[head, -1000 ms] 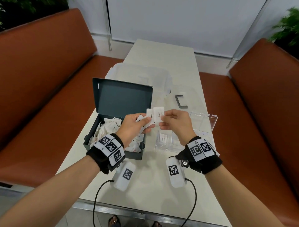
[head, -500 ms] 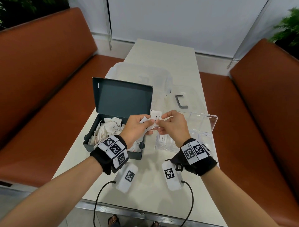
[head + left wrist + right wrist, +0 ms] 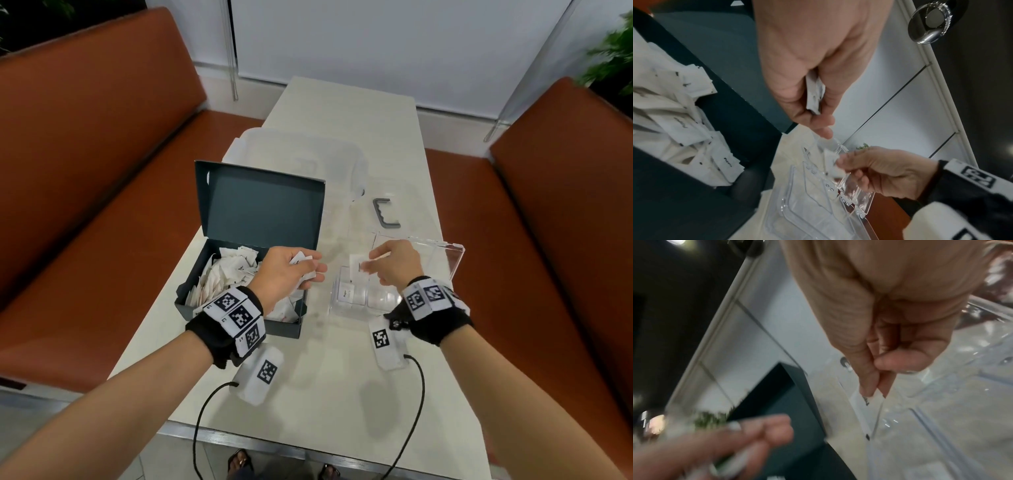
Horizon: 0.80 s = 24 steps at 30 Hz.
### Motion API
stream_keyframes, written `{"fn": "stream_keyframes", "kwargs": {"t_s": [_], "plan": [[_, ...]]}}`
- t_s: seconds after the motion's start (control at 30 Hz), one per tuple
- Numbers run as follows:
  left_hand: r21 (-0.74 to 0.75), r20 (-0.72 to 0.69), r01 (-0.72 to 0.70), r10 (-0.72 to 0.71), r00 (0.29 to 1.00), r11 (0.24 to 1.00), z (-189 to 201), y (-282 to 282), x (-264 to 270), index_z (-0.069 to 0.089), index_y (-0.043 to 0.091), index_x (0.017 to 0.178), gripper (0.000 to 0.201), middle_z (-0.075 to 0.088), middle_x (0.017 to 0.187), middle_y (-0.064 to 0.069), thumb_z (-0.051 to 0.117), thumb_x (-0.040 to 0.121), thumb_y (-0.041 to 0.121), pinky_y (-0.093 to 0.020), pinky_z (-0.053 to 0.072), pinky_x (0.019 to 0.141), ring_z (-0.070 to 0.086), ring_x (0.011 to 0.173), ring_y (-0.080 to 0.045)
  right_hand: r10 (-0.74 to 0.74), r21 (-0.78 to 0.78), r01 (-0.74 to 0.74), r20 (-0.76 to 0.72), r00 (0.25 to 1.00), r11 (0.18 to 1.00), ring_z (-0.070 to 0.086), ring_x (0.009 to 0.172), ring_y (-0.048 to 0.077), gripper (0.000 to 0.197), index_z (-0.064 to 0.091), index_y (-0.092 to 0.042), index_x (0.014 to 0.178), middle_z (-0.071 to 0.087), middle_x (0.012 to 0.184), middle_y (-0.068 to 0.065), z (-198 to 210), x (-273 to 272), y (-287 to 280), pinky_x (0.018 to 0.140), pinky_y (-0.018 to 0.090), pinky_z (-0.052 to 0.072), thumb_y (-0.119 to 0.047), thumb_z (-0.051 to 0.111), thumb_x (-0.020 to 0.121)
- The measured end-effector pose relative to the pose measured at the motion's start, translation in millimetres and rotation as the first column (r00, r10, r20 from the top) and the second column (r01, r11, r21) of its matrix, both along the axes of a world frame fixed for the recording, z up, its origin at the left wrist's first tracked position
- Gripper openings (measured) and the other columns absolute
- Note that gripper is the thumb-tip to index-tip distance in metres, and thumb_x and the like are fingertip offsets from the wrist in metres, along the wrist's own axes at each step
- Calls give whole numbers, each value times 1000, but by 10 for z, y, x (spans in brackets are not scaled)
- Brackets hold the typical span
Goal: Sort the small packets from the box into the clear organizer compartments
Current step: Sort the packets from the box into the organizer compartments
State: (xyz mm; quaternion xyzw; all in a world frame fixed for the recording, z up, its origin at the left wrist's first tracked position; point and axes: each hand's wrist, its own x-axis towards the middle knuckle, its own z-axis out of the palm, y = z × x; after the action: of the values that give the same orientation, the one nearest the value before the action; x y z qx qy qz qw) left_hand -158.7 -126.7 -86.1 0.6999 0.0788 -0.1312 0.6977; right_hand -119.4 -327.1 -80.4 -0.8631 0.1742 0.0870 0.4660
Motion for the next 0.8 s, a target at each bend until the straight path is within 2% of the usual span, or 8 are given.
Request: {"fn": "stream_keyframes", "kwargs": {"t_s": [0.1,0.27,0.37,0.47,0.57,0.63,0.73,0.8], "plan": [[-9,-15,6,-7,1000,1000,-29,38,-3,66,0,111,19,74,100,-14,57,95,4,-18,53,59,73,83,-18,141,-345,-183,-144,980,921,64,87,26,26,61,-5,95,64,96,10,-196,74,111,74,34,55,-11,78,76],[-7,-13,23,-23,1000,1000,-38,93,-13,67,2,109,17,75,98,-11,57,95,5,-19,54,61,73,86,-19,214,-596,-270,-164,963,757,65,87,27,18,64,-13,99,65,99,7,-434,167,306,68,29,49,-14,68,81],[-16,-17,16,-16,1000,1000,-43,141,-24,68,4,107,16,74,99,-12,57,96,4,-20,54,61,73,84,-18,224,-657,-284,-177,958,699,65,88,27,17,66,-16,100,66,98,6,-540,196,329,66,28,46,-16,67,82],[-30,-21,1,-1,1000,1000,-48,192,-44,68,3,106,16,74,98,-13,57,95,3,-19,53,57,73,82,-18,227,-700,-297,-194,954,649,64,80,25,16,66,-18,95,67,91,3,-627,210,318,64,28,43,-18,70,80],[-52,-27,-16,15,1000,999,-49,231,-62,68,1,107,16,74,97,-14,57,95,3,-17,50,55,73,81,-18,250,-742,-338,-233,940,578,56,69,23,19,65,-17,92,59,78,1,-681,225,317,62,28,41,-25,74,77],[-55,-33,-16,14,999,998,-45,248,-72,68,1,108,17,74,98,-14,57,95,4,-17,51,56,72,83,-19,273,-754,-378,-268,924,537,54,68,24,21,61,-17,89,53,72,-1,-684,239,324,62,29,41,-29,73,77],[-55,-43,-9,6,999,998,-39,258,-84,68,2,109,17,74,100,-14,57,95,4,-17,51,57,72,89,-23,328,-765,-468,-347,879,443,54,71,23,20,52,-19,85,52,75,-1,-657,259,326,63,30,41,-27,69,78],[-56,-48,-3,1,999,998,-32,255,-89,67,1,109,18,74,101,-14,57,95,4,-17,50,56,71,90,-25,376,-784,-504,-373,848,362,57,73,23,10,57,-19,87,58,82,0,-638,263,322,63,29,40,-21,64,82]]}}
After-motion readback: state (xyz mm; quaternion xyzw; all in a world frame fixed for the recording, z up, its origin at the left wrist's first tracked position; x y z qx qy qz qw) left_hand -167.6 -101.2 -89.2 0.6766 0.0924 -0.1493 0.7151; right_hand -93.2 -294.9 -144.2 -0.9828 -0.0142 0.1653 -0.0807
